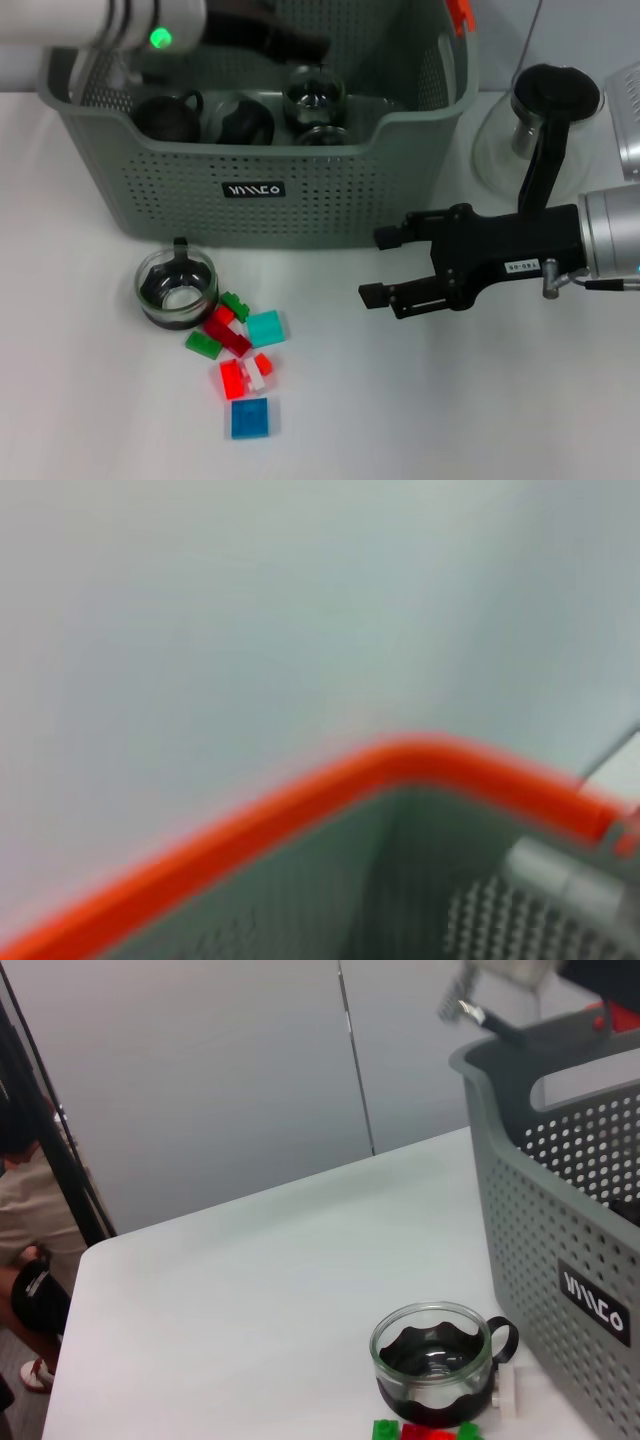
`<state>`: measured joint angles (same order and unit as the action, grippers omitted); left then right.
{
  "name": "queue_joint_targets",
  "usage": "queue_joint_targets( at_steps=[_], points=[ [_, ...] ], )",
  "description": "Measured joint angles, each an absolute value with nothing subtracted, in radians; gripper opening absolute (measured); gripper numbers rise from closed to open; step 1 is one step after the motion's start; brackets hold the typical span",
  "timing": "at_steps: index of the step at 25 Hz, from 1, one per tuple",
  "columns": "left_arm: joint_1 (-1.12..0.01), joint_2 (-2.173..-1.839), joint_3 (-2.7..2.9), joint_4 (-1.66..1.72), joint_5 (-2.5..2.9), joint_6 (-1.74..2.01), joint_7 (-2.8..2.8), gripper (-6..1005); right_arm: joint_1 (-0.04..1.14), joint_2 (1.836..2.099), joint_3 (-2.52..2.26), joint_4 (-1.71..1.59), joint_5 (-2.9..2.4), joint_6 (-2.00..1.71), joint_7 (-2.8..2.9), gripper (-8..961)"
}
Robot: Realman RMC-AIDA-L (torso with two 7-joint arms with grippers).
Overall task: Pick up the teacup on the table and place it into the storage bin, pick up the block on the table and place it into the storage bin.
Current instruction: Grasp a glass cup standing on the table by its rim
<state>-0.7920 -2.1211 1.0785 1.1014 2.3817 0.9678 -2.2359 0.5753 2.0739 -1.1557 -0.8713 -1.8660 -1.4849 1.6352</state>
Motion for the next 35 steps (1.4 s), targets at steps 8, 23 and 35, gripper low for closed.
queue_joint_targets(
  at_steps=[8,23,35],
  points=[
    [-0.583,-2.171,1.116,1.622,2.331,1.381,-2.168,885,0.571,2.069,-1.131,-0.871,-1.866,-1.486,1.635,852],
    [-0.369,-2.175,1.096,1.691,2.345,1.771,-1.845,883,0.590,2.078,-1.077,-0.827,-1.866,-1.474,1.635,852],
    [-0.384,-2.174,1.166,1.518,2.607,1.608,-1.643,879,0.595,2.098,-1.077,-0.789,-1.861,-1.460,1.645,852]
  ],
)
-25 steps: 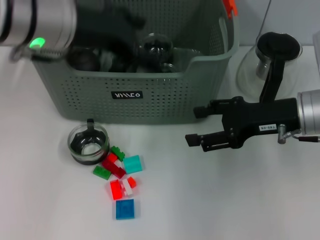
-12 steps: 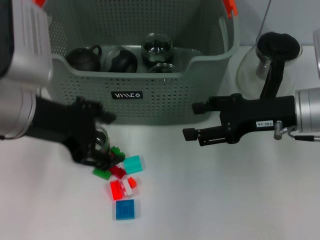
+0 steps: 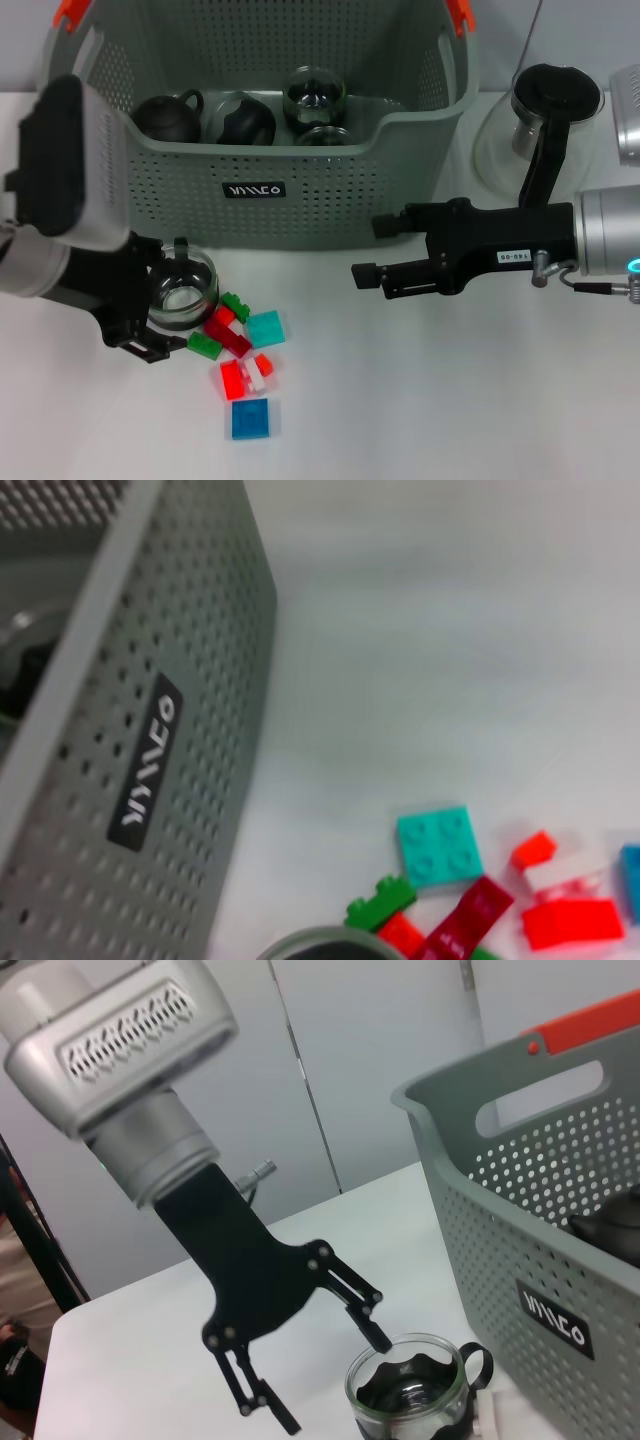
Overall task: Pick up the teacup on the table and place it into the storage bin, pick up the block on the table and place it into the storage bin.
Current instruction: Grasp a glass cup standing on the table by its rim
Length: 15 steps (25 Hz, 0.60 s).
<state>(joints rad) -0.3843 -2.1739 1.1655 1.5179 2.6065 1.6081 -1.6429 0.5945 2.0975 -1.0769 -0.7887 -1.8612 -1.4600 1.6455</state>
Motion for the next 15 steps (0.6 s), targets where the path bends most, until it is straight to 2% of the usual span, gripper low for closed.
queue_joint_targets(
  at_steps=[15],
  points=[
    [-0.406,-2.175,1.341,1.440,2.766,1.490,-1.672,875,0.607,2.097,-1.078,-0.753,-1.860,-1.446,1.639,851]
  ],
)
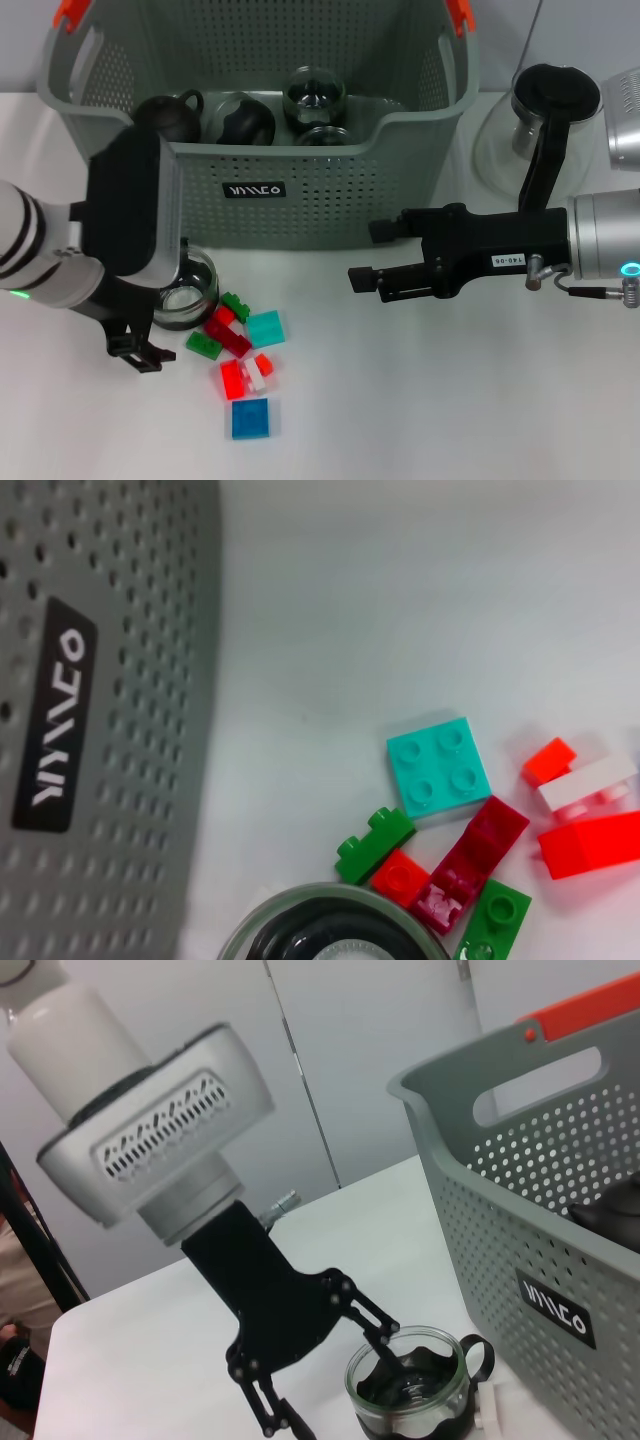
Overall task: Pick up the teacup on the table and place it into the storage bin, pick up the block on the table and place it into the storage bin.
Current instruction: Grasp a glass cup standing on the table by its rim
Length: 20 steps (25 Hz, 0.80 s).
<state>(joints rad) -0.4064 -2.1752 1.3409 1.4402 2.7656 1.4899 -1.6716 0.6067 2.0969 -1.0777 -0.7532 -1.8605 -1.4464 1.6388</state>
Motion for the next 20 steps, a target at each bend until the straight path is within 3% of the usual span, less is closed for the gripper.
queue_joint_targets(
  at_steps=[20],
  points=[
    [-0.463,-2.169,1.399,1.353,2.807,1.445,-1.722,872,0.611,2.099,-1.077,-0.750,-1.846,-1.436,1.638,851]
  ],
)
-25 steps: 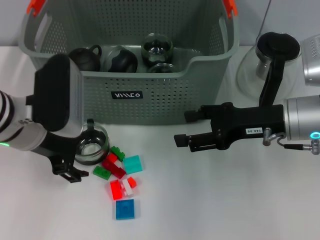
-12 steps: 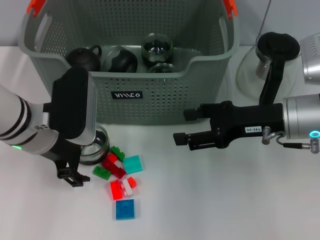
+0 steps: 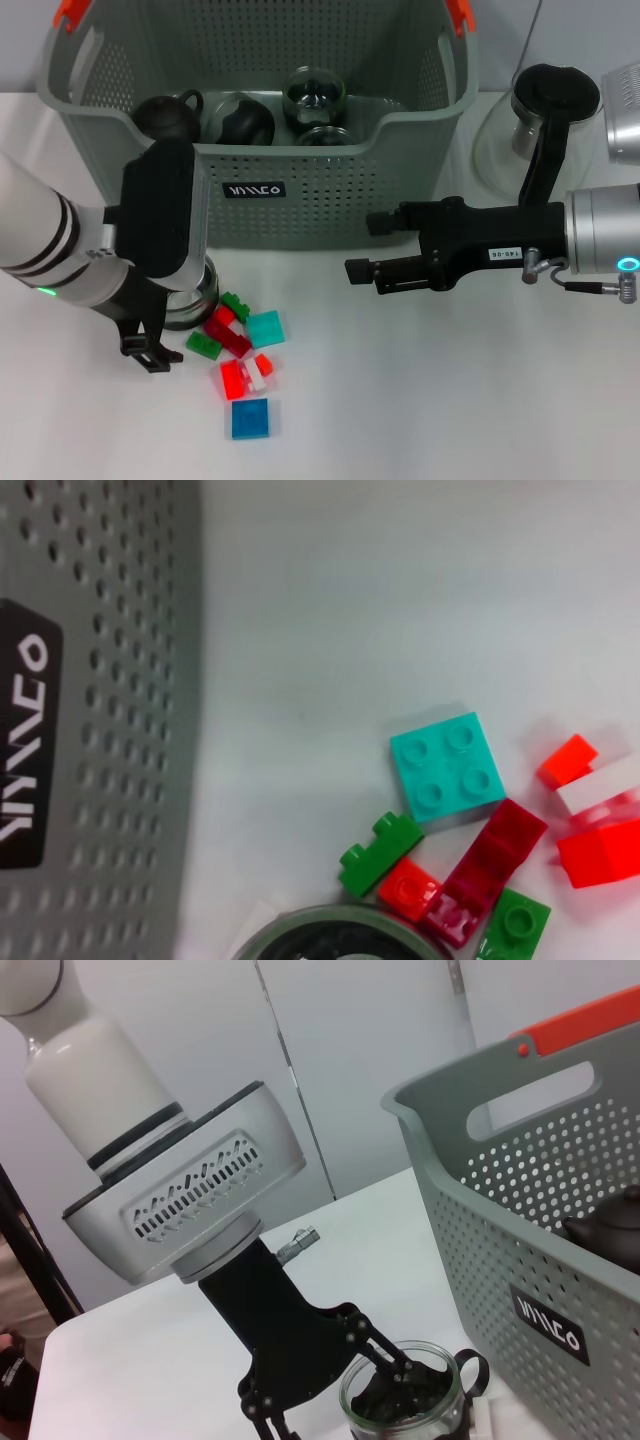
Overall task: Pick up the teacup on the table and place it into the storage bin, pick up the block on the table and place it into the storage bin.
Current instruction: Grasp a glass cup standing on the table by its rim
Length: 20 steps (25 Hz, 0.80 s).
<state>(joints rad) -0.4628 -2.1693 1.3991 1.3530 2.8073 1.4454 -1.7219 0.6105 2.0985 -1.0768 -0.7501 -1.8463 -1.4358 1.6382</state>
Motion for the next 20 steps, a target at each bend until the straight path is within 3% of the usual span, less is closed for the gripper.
queue_joint_targets(
  at_steps=[10,20],
  points=[
    [-0.476,-2.167,1.425,1.349,2.859,1.459,-1.745,762,0.611,2.098,-1.075,-0.751,-1.833,-1.434,1.635,851],
    [-0.475,-2.170,1.427,1.348,2.848,1.457,-1.765,336,0.613,2.097,-1.074,-0.758,-1.831,-1.432,1.635,852]
  ],
)
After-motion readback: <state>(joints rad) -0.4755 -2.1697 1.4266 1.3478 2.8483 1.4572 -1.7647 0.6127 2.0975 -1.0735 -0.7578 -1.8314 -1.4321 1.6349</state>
